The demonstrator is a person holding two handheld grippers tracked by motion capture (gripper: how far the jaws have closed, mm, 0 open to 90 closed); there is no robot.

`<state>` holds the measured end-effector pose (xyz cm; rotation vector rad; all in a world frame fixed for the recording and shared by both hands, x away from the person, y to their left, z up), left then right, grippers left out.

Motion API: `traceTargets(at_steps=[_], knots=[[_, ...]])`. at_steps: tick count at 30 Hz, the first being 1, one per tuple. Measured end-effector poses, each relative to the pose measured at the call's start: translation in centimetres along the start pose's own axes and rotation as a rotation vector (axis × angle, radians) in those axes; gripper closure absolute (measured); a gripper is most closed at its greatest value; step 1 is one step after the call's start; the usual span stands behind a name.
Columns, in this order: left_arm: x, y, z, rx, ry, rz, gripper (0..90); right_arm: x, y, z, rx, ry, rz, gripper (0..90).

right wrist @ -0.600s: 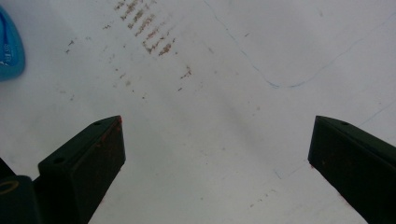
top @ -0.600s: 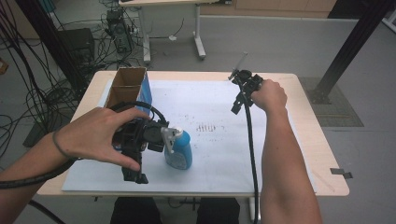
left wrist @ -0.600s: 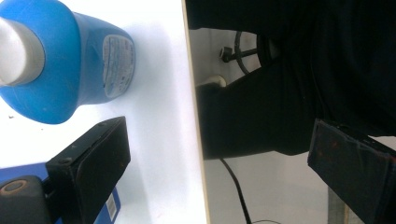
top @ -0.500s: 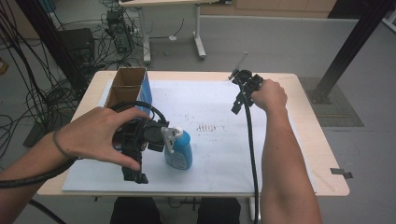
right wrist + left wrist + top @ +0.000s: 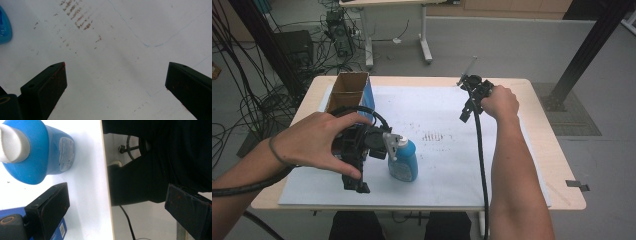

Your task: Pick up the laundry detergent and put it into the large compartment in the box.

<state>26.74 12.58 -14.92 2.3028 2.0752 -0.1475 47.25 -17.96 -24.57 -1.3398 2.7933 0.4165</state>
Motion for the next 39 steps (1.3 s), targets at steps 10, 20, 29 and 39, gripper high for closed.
traceTargets(at_steps=[10, 20, 29, 39], knots=[[-0.5, 0.1, -1.4, -0.023, 0.002, 0.013, 6.1, 0.1, 0.0, 0.0, 0.002, -0.002, 0.003, 3.8], [-2.1, 1.3, -4.0, -0.078, 0.012, 0.026, 6.1, 0.2, -0.1, -0.1, 0.001, -0.005, 0.001, 3.9], [-4.1, 3.1, -4.8, -0.117, 0.027, 0.056, 6.0, 0.5, -0.2, -0.2, -0.001, -0.008, 0.009, 3.8], [-4.9, 4.6, -4.6, -0.131, 0.023, 0.072, 6.1, 1.0, -0.4, -0.6, 0.003, -0.011, 0.021, 3.9]])
Point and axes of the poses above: each handheld gripper's, and its own axes: z roughly forward along the jaws, x roughly out of its underside, y roughly to its left, the point moved 6 cm from there along z, roughly forward along the jaws, and after that the axes turned 7 degrees about -x, right-handed, at the moved point
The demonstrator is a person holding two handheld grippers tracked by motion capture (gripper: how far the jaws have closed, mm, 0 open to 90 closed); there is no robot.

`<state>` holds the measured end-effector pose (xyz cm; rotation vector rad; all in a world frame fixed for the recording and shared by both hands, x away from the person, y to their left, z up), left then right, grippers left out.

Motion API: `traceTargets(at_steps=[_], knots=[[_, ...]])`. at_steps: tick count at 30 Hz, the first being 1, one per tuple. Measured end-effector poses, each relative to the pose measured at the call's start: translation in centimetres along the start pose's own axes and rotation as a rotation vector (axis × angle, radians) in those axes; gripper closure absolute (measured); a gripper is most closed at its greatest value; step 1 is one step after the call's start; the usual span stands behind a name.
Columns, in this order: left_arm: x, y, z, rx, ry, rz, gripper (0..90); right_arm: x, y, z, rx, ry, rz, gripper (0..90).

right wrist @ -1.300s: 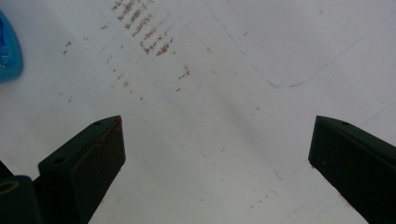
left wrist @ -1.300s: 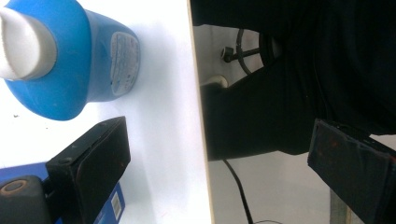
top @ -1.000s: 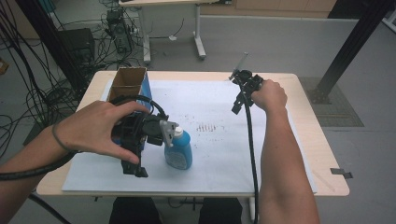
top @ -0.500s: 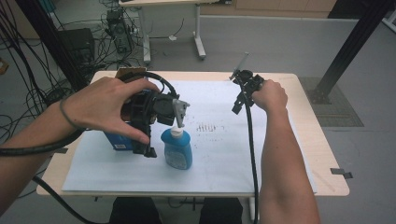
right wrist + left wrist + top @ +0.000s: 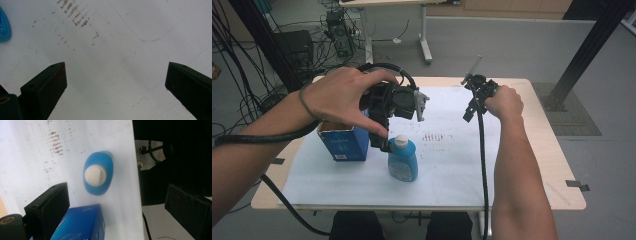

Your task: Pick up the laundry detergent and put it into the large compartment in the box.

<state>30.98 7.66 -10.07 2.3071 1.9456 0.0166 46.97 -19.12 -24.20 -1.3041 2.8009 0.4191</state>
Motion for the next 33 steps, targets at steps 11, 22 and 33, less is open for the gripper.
traceTargets(at_steps=[11, 22, 33], knots=[[-0.2, 0.9, 1.2, 0.007, 0.009, 0.001, 6.1, 0.2, -0.3, -0.1, 0.002, -0.003, 0.005, 3.8], [-0.7, 1.2, 2.5, 0.021, 0.016, 0.013, 6.2, 0.5, -0.4, 0.0, -0.004, -0.012, 0.015, 3.7], [-1.1, 1.4, 4.9, 0.013, 0.032, 0.025, 6.3, 0.5, -0.4, 0.1, -0.011, -0.012, 0.013, 3.9]])
Point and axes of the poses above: each handheld gripper's, and its own axes: z roughly forward along the jaws, x roughly out of its underside, y roughly to its left, the point moved 6 cm from there along z, roughly forward along the jaws, and after that the axes turned 7 degrees about -x, right-handed, at the moved point
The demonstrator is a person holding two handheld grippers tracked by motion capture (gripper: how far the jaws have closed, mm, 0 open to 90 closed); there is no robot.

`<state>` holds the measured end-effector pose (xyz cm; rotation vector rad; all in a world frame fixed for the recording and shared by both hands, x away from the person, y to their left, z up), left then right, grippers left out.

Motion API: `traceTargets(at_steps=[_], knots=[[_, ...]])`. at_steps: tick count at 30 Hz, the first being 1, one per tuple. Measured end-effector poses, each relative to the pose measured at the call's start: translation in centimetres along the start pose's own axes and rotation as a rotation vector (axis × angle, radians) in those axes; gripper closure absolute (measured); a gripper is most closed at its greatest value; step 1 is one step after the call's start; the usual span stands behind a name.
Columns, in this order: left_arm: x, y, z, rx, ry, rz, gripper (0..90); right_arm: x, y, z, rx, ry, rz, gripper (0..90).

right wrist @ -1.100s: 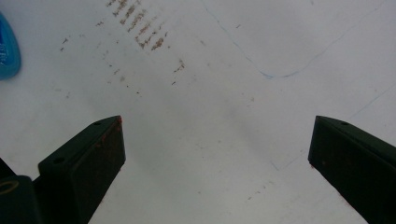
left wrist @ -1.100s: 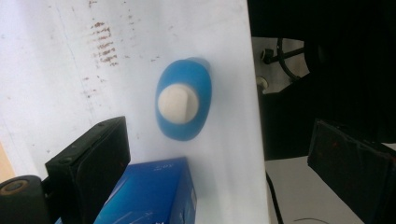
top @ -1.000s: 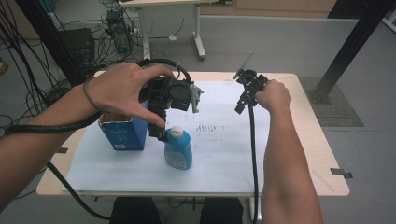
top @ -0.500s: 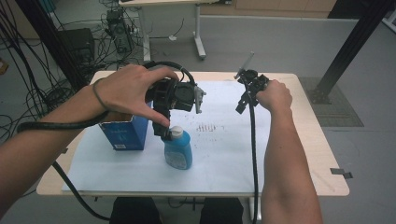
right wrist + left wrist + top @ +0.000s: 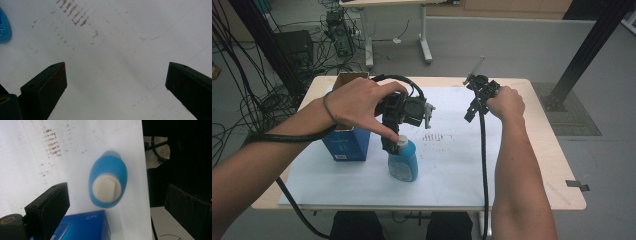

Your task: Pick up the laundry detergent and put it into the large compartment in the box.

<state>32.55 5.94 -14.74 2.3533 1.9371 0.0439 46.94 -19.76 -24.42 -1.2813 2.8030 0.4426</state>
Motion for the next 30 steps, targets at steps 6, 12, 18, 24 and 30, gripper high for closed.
traceTargets(at_steps=[6, 12, 18, 24, 30], knots=[[0.1, 0.2, 1.4, 0.005, 0.006, -0.004, 6.4, 0.2, -0.1, 0.2, -0.003, 0.003, 0.012, 3.8], [0.1, 0.3, 3.0, 0.022, 0.011, -0.003, 6.3, 0.4, -0.2, 0.3, -0.005, -0.002, 0.012, 3.8], [-0.2, 0.4, 4.2, 0.026, 0.021, 0.004, 6.3, 0.6, -0.2, 0.4, -0.003, -0.001, 0.017, 3.7], [-0.3, 0.4, 5.1, 0.029, 0.019, 0.005, 6.4, 0.7, -0.3, 0.5, -0.007, -0.001, 0.015, 3.8], [-0.4, 0.3, 5.1, 0.026, 0.022, 0.008, 6.4, 0.7, -0.3, 0.4, -0.004, 0.002, 0.014, 3.8]])
Point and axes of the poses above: each handheld gripper's, and its own axes: z roughly forward along the jaws, x roughly out of its underside, y roughly to its left, the point moved 6 cm from there along z, roughly forward along the jaws, and after that the axes turned 7 degrees about -x, right-handed, at the moved point
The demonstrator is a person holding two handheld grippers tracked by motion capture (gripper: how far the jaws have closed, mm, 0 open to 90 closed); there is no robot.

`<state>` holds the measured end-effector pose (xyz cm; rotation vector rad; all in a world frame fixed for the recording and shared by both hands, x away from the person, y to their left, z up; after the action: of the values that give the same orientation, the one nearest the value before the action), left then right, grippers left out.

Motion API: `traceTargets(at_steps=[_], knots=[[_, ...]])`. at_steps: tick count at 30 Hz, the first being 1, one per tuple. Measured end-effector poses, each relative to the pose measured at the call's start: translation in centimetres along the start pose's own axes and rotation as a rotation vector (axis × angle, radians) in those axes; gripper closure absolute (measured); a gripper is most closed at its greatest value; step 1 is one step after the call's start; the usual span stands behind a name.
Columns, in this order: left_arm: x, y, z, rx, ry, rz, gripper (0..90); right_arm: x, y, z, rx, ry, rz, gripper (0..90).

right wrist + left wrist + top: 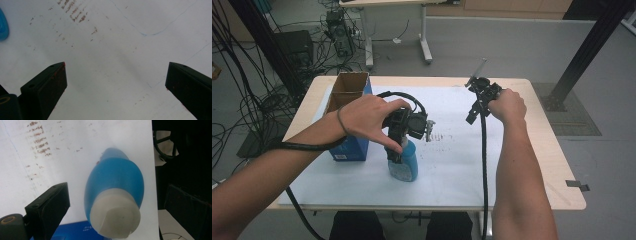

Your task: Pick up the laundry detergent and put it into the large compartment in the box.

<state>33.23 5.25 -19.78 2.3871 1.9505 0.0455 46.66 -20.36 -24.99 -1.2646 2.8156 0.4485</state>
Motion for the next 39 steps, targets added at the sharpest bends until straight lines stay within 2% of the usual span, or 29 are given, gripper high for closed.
traceTargets(at_steps=[39], knots=[[0.64, 0.2, 0.12, 0.003, -0.014, -0.016, 6.4, -0.03, 0.01, 0.12, -0.005, -0.014, 0.0, 3.8]])
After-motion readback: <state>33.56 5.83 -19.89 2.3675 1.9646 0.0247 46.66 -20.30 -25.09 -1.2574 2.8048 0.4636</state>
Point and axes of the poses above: each handheld gripper's, and its own axes: z roughly forward along the jaws, x roughly out of its underside, y roughly to its left, the point moved 6 cm from there along z, roughly forward along the jaws, and after that the axes turned 7 degrees about -x, right-handed, at the moved point
